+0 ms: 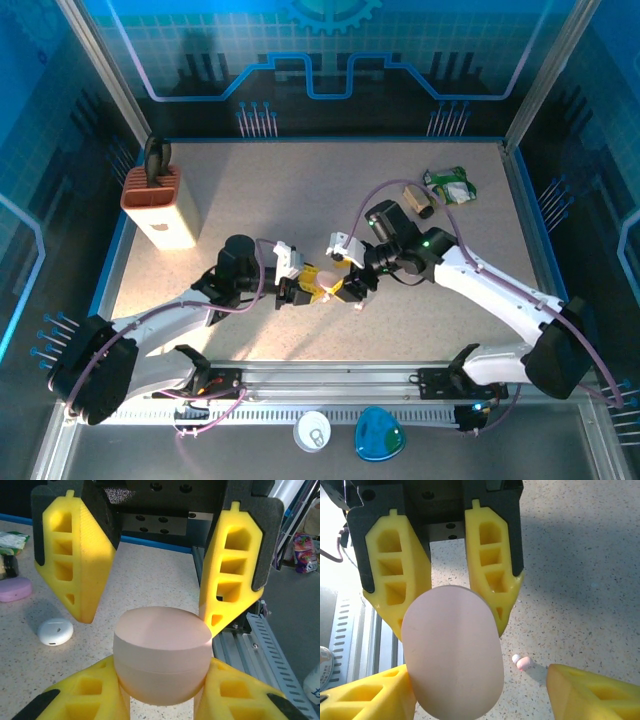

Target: Insert wireless bluetooth earbuds into charging case

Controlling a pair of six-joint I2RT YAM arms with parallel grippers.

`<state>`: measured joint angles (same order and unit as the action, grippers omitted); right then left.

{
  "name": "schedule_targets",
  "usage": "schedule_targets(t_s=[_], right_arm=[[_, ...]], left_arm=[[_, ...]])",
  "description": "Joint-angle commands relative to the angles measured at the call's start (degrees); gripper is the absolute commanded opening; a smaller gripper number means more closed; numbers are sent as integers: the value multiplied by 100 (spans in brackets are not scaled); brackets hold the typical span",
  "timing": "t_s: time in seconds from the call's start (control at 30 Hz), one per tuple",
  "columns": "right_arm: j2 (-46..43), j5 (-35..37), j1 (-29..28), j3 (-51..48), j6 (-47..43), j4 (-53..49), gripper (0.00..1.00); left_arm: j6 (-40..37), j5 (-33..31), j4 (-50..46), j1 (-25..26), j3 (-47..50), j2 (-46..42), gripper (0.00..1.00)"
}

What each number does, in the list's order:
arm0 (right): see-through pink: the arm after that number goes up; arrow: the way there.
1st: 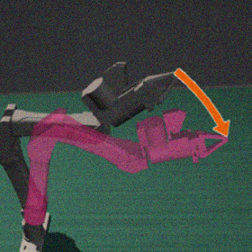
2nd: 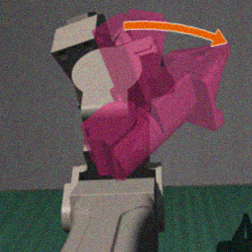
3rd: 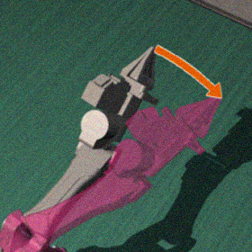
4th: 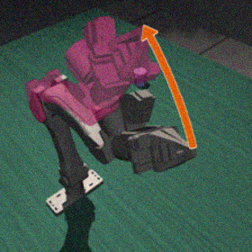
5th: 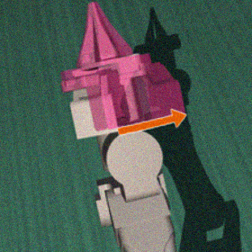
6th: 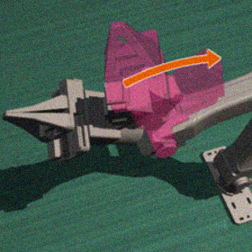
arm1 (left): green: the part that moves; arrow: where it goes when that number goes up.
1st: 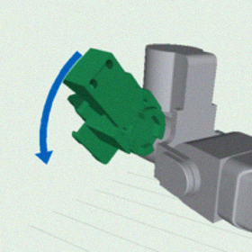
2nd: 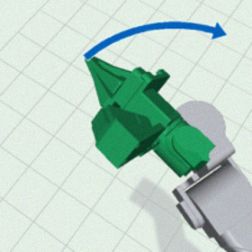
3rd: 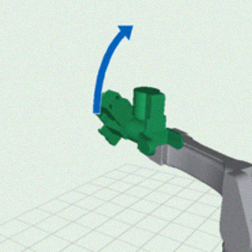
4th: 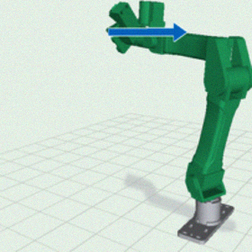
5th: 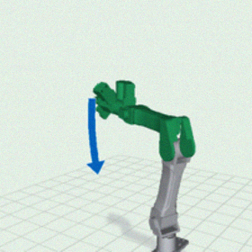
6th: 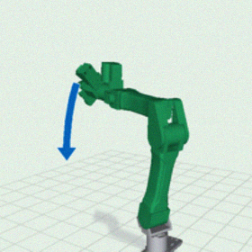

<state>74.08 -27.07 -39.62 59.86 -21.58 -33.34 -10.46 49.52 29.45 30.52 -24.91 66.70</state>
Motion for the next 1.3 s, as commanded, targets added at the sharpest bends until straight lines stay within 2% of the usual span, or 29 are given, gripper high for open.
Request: schedule_targets(t_s=[0.0, 0.37, 0.67, 0.73, 0.87, 1.0, 1.1, 1.17, 1.27], right_arm=[[-183, 27, 267, -64, 253, 291, 68], [-497, -25, 560, -191, 823, 738, 67], [-821, 164, 615, -158, 1378, 900, 67], [-1036, 441, 622, -344, 1809, 1200, 67], [-1623, 1563, 862, -901, 3182, 1680, 65], [-2134, 2252, 1171, -1458, 4364, 1476, 63], [-2445, 2914, 1201, -1817, 5500, 1177, 63], [-2600, 2931, 1204, -2216, 6191, 1229, 61], [-2668, 2559, 1202, -2856, 6853, 1550, 59]], left_arm=[[-97, 256, 122, 41, 47, -32, 26], [-105, 184, 326, 41, 155, -69, 27], [206, -40, 1167, -70, 338, 101, 29], [233, -157, 1308, -106, 351, 89, 29], [322, -372, 1674, -243, 413, 129, 29], [608, -452, 2341, -429, 558, 258, 29], [811, -453, 2708, -510, 596, 331, 29], [852, -480, 2791, -530, 601, 344, 28], [887, -522, 2907, -539, 633, 337, 28]])
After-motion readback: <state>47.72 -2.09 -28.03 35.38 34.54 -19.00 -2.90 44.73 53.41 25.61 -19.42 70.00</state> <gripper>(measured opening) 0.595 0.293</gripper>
